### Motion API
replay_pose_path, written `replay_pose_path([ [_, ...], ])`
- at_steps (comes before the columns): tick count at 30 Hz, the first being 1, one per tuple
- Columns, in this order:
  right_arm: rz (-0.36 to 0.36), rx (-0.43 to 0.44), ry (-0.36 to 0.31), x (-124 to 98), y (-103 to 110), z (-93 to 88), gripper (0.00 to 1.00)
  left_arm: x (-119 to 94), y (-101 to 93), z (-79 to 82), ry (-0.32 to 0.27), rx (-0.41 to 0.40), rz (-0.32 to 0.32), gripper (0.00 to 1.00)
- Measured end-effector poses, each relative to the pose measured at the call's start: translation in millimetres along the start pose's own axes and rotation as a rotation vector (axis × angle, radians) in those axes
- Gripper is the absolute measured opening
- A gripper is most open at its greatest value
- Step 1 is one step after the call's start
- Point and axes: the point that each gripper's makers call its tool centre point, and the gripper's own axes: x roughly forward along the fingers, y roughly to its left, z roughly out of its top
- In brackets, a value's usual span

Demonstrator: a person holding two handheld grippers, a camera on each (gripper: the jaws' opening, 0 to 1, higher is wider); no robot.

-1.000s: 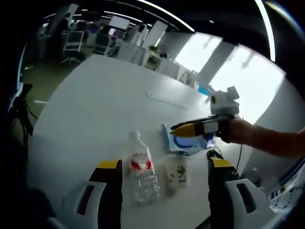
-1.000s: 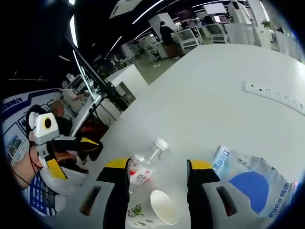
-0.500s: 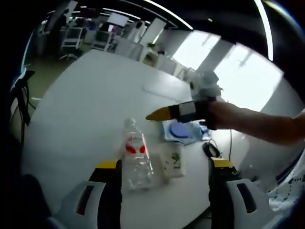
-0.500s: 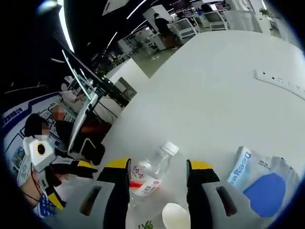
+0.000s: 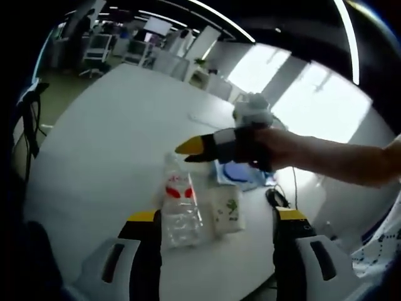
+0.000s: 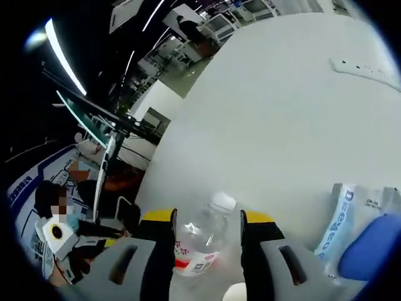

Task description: Arrange the tabletop items into an orderly group along one side of the table until the central work area is clear of visible clutter.

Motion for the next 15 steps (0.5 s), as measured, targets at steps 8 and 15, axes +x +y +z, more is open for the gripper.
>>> replay_pose_path([
  [8, 0.034, 0.073, 0.011, 8, -7, -4.4, 0.36, 3, 5.9, -2.6, -0.002, -0.017, 0.001, 0.67],
  [15, 0.065, 0.110, 0.016, 18, -8, -6.4, 0.35, 9, 10.6, -1.9, -0.005, -0.024, -0.004, 0.66],
])
